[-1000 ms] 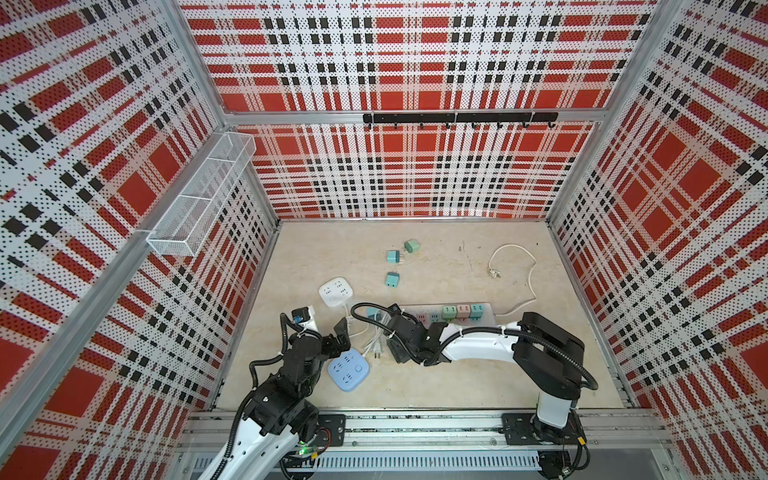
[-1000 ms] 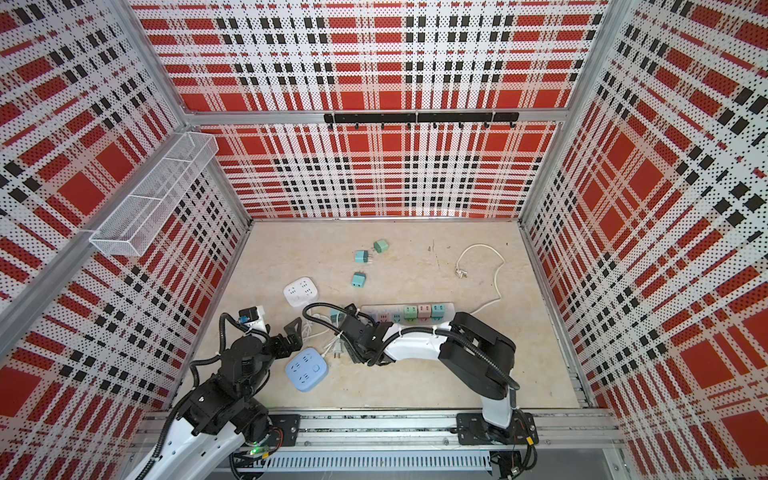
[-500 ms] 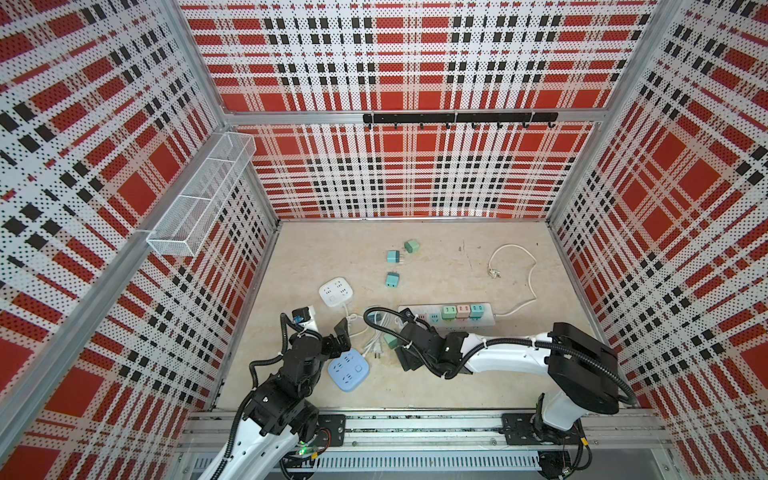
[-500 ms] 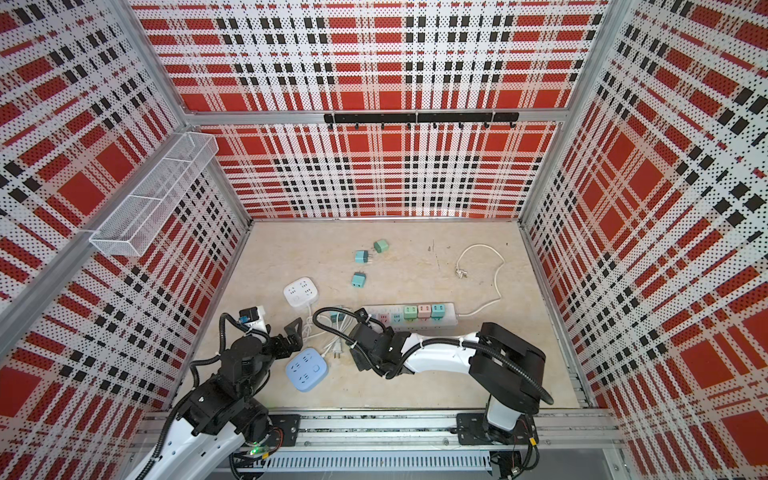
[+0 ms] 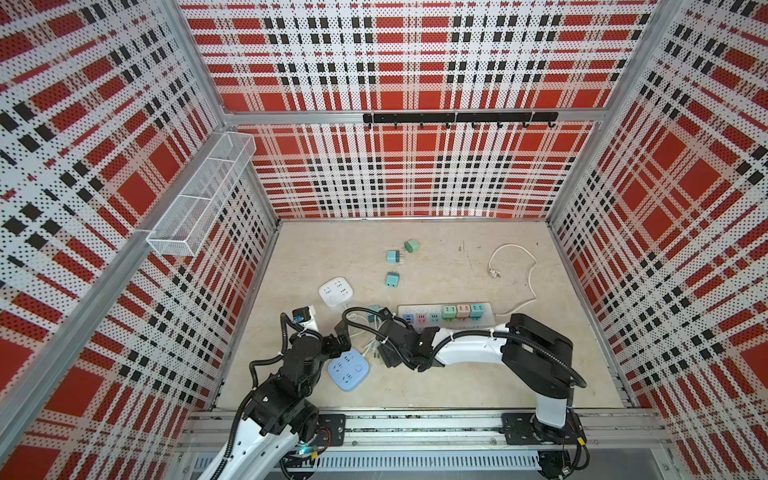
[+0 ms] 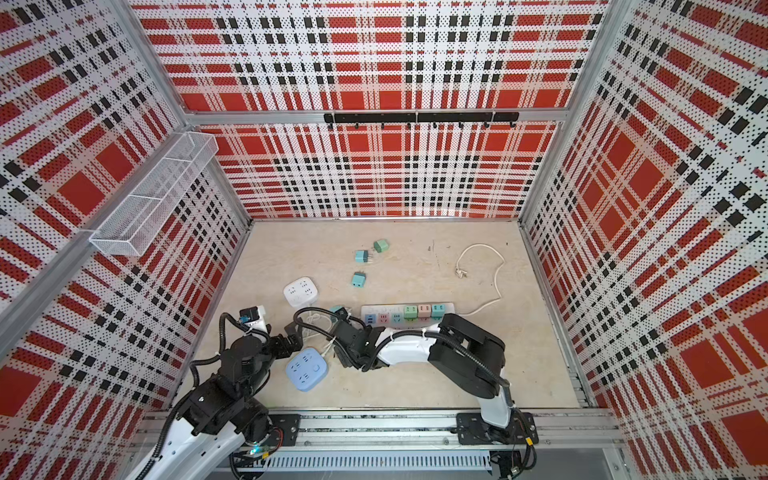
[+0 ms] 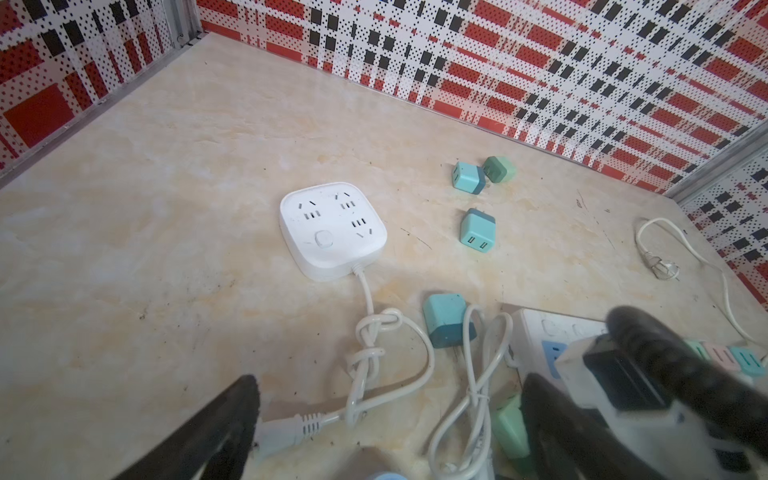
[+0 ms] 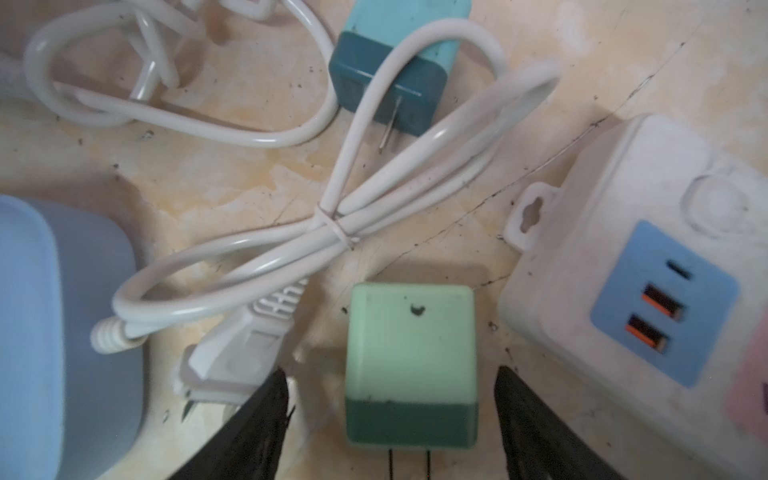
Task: Insert the plug
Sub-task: 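Lift the mint-green adapter with the right gripper toward the strip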
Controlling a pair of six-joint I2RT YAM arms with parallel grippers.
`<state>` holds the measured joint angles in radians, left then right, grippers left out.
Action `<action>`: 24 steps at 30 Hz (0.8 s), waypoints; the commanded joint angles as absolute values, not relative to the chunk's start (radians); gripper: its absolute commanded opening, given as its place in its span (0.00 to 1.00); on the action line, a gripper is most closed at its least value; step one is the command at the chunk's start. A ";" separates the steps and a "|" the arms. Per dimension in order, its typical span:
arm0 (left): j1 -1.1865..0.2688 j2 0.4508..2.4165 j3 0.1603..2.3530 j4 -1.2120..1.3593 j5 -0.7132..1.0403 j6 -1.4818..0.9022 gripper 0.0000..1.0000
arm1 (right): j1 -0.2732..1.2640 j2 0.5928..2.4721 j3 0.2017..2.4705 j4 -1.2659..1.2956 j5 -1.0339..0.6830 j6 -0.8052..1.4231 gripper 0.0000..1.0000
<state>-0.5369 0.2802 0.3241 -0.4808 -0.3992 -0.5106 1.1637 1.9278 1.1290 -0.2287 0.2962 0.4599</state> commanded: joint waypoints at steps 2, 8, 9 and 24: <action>-0.535 0.265 0.316 -0.482 -0.403 -0.510 1.00 | 1.153 1.947 1.145 -0.212 0.280 0.454 0.70; -0.534 0.263 0.315 -0.480 -0.400 -0.509 1.00 | 1.150 1.965 1.147 -0.204 0.278 0.453 0.63; -0.534 0.262 0.315 -0.481 -0.401 -0.509 1.00 | 1.151 1.970 1.146 -0.203 0.281 0.453 0.63; -0.536 0.266 0.313 -0.473 -0.392 -0.506 1.00 | 1.143 1.928 1.085 -0.138 0.268 0.454 0.33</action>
<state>-0.5373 0.2729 0.3241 -0.4805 -0.3916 -0.5076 1.1446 1.9491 1.1252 -0.1539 0.2806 0.4561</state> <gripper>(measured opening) 0.996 0.437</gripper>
